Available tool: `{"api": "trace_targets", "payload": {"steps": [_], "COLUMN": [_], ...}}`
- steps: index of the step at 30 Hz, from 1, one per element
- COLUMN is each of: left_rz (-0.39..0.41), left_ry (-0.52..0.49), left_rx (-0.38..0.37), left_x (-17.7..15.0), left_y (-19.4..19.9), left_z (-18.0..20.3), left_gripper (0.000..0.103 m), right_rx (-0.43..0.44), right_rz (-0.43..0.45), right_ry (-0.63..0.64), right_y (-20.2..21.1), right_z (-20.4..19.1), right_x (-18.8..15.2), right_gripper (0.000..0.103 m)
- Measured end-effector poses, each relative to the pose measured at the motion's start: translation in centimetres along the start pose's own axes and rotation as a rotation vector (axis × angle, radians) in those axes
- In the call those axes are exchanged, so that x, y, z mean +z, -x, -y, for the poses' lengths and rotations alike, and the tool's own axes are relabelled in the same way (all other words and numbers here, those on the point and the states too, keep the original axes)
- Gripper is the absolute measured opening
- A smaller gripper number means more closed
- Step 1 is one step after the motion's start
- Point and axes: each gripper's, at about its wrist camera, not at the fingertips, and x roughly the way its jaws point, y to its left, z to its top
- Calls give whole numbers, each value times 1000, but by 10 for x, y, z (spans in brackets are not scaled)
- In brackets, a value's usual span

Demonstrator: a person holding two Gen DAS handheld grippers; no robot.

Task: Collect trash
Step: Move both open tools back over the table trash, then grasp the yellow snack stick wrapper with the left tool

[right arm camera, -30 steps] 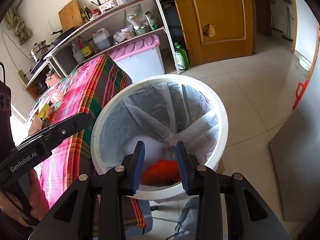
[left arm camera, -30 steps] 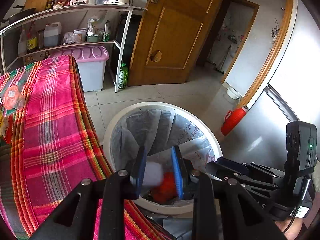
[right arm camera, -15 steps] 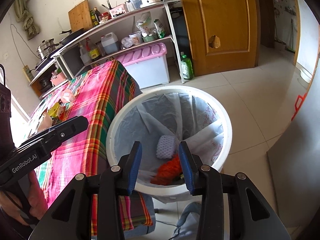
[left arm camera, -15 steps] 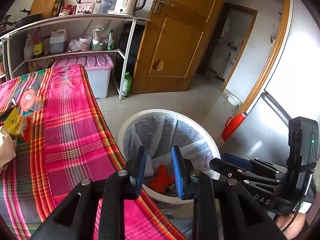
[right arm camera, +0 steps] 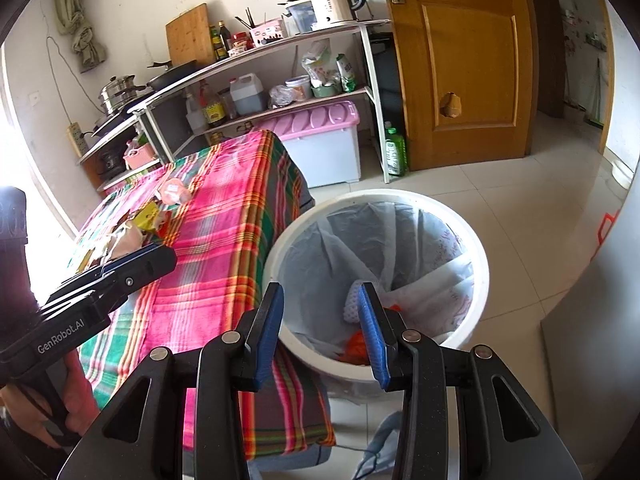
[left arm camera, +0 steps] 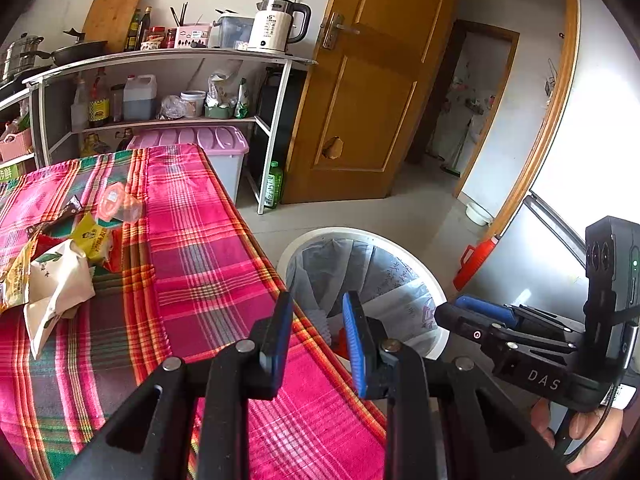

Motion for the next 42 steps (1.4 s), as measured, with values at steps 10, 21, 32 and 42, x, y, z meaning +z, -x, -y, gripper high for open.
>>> {"api": "trace_targets", "payload": {"steps": [10, 21, 32, 42], "left_rz": [27, 55, 94, 129], "left_ry": [16, 73, 138, 220], "left_rx": [55, 137, 235, 341], "left_x": [-18, -32, -40, -42], "left_y": [27, 58, 86, 109], "left_z": [-23, -61, -102, -156], "left_gripper": [27, 27, 37, 38], "right_rx": [55, 124, 192, 269], "right_rz": [18, -11, -41, -82], "right_ry": [34, 87, 148, 186], "right_y": [7, -4, -20, -45], "right_z": [-23, -56, -95, -139], "right_x": [-3, -6, -2, 8], "right_gripper": [40, 40, 40, 40]}}
